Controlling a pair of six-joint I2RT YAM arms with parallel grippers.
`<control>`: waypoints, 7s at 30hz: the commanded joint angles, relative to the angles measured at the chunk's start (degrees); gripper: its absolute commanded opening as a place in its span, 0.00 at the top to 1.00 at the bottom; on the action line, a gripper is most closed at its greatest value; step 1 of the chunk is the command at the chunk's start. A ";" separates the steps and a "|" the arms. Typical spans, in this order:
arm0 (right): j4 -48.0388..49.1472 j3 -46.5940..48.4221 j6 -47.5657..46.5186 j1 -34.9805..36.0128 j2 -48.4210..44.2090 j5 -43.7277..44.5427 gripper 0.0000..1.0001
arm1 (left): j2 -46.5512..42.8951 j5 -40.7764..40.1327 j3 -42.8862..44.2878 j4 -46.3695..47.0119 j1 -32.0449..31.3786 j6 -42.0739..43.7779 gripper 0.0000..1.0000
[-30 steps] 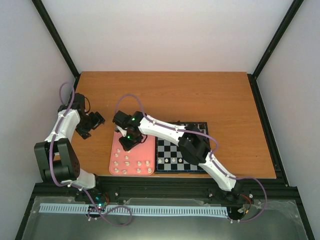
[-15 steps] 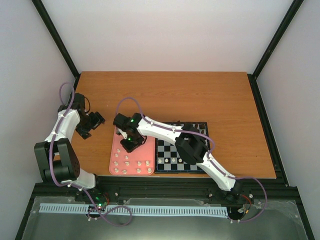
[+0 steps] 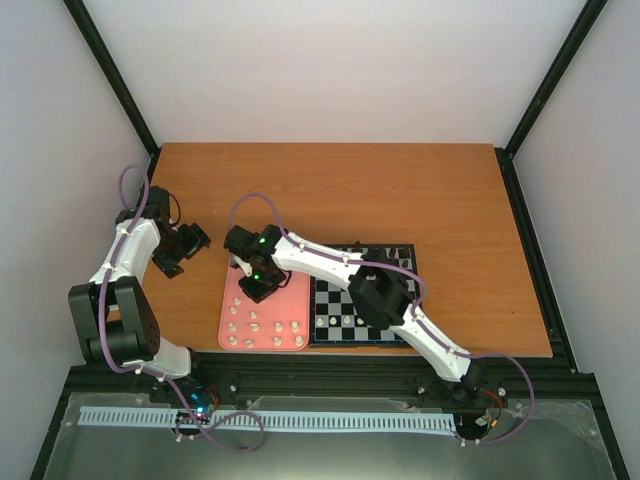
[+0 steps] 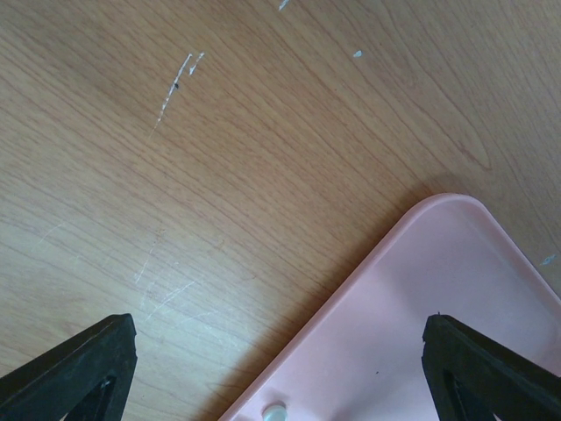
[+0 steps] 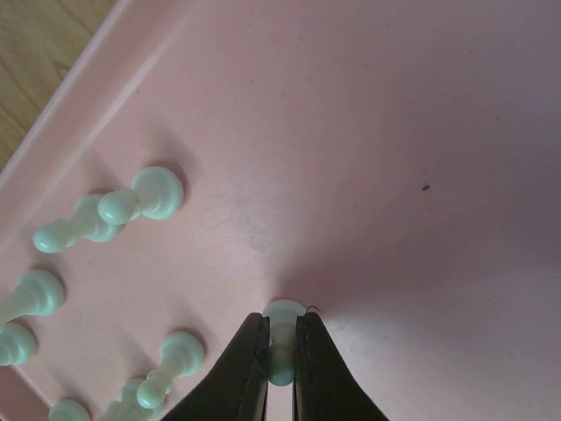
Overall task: Set up the chess pieces on the board
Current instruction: Pick up the chess piece from the storage box, then place the chess piece on the chessboard, then pick up the chess piece from the storage box, then place the chess piece on the chessboard.
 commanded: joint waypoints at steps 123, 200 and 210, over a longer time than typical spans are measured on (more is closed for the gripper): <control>0.49 -5.73 -2.44 4.38 -9.31 1.32 0.55 | -0.19 3.30 0.91 0.68 0.55 0.86 0.00; 5.03 -67.12 16.33 -14.47 -55.41 18.74 0.97 | 1.55 4.64 0.77 1.39 0.52 0.60 0.00; 7.12 -74.14 18.06 -14.87 -57.77 16.85 0.97 | 2.07 4.75 0.84 1.28 0.55 0.59 0.00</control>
